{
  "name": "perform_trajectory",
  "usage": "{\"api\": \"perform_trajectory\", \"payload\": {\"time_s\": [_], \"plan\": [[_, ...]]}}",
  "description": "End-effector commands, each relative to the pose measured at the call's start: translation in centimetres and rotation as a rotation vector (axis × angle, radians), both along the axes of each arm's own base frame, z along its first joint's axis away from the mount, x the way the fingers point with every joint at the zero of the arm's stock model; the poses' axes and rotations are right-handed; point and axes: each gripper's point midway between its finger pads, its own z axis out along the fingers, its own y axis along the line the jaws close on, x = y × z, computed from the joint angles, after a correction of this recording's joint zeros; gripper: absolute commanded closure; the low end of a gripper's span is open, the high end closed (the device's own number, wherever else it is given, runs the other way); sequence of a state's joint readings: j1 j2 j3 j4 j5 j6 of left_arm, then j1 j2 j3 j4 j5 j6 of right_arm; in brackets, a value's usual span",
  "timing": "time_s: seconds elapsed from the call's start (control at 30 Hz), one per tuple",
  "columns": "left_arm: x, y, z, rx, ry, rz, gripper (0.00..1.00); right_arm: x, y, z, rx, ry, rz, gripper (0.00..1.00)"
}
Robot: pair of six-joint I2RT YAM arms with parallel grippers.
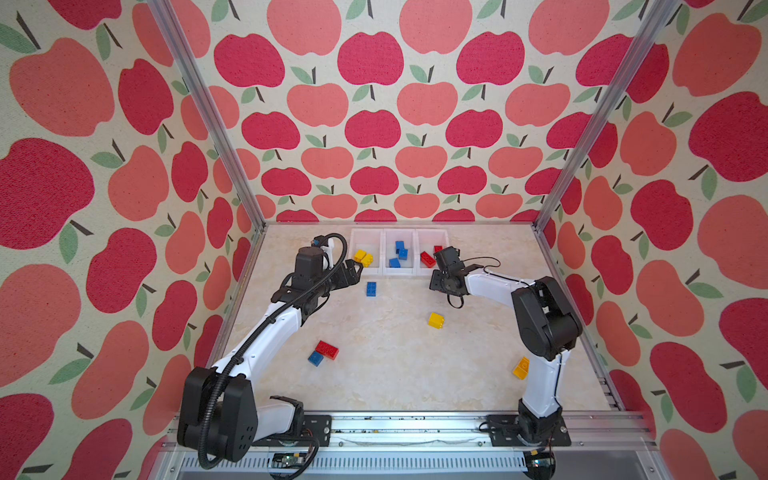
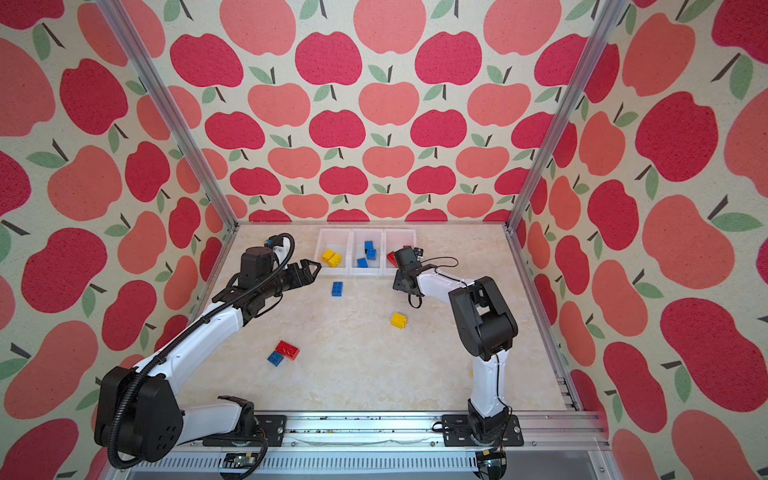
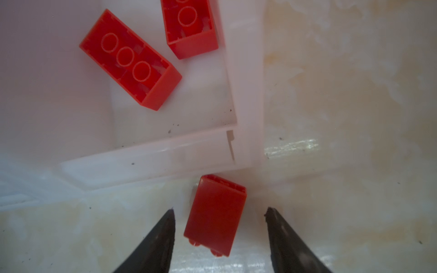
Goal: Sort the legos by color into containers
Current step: 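Close the right gripper on the small red brick and lift it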
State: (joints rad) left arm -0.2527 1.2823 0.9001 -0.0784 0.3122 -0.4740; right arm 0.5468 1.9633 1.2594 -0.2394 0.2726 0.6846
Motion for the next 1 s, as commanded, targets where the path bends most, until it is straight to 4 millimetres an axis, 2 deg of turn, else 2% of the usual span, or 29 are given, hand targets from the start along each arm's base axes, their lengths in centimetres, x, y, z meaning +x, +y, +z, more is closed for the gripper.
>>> {"api": "perform_trajectory", "payload": {"time_s": [0.0, 0.2, 0.4, 0.7, 0.87, 0.97], "plan": [[-0.4, 0.4, 0.0, 0.000, 0.008, 0.009, 0.12, 0.5, -0.1, -0.6, 0.011, -0.008, -0.043, 0.38], [-0.4, 0.4, -0.1, 0.001, 0.012, 0.009, 0.12, 0.5, 0.2, -1.4, 0.001, 0.013, -0.041, 0.45], [-0.4, 0.4, -0.2, -0.004, 0.012, 0.014, 0.12, 0.0, 0.1, -2.2, -0.051, 0.049, -0.039, 0.49], [-0.3, 0.4, -0.2, -0.004, 0.012, 0.014, 0.12, -0.8, 0.0, -2.5, -0.063, 0.072, -0.039, 0.63], [-0.4, 0.5, -0.3, -0.003, 0.013, 0.015, 0.12, -1.1, 0.3, -2.0, -0.069, 0.064, -0.028, 0.66], [-0.5, 0.5, -0.4, -0.004, 0.013, 0.016, 0.12, -1.3, 0.7, -0.9, -0.060, 0.044, -0.015, 0.66]]}}
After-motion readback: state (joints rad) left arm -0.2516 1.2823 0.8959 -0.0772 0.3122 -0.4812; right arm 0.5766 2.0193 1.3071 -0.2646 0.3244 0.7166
